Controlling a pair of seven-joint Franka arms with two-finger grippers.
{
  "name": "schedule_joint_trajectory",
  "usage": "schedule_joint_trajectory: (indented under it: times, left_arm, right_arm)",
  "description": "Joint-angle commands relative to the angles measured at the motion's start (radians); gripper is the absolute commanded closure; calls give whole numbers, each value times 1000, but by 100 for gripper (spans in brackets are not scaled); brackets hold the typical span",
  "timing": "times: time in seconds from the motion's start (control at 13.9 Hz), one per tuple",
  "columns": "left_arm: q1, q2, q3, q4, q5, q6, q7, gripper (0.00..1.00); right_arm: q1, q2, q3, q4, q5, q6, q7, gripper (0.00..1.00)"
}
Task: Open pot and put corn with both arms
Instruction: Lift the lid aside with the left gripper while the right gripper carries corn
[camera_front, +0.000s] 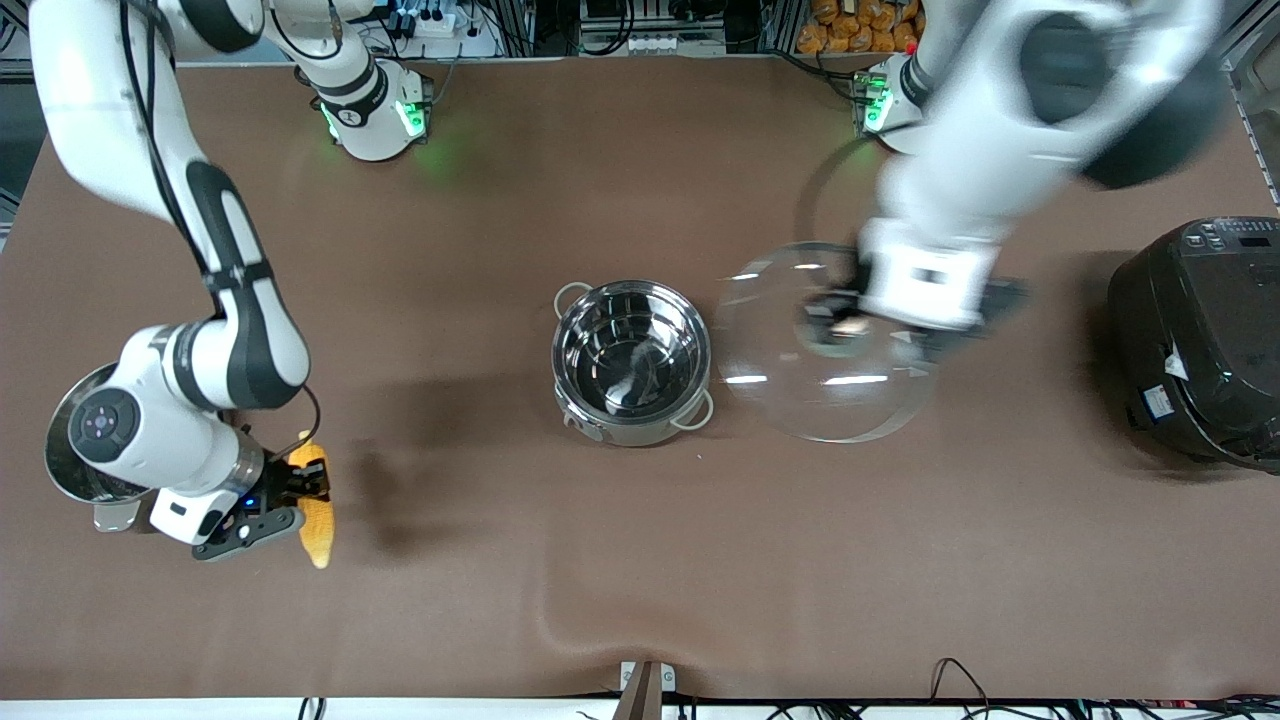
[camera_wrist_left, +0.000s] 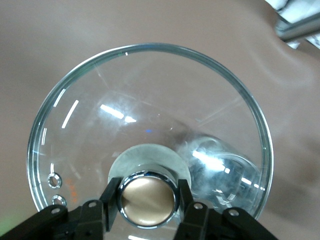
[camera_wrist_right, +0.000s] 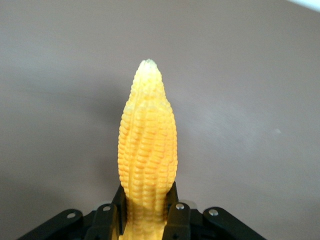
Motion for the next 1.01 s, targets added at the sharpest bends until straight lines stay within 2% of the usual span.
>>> schedule_joint_trajectory:
  times: [0.0, 0.22, 0.43, 0.58, 0.72, 0.94]
  left_arm:
    - [133, -57, -13, -135, -28, -13, 154, 100]
    - [268, -95, -13, -283, -16, 45, 306, 100]
    - [334, -198, -11, -556, -11, 254, 424, 100]
    - [349, -230, -10, -697, 1, 399, 453, 100]
    - [351, -220, -10, -783, 30, 523, 453, 100]
    - [351, -191, -11, -862, 33, 658, 453, 100]
  right_arm:
    - [114, -84, 9, -31, 0, -50, -5, 100]
    - [263, -101, 6, -25, -13, -50, -8, 100]
    - [430, -101, 6, -11, -143, -52, 0, 100]
    - [545, -96, 1, -5, -208, -52, 26, 100]
    - [613, -87, 3, 21, -274, -53, 46, 100]
    - [668, -88, 4, 24, -305, -65, 45, 100]
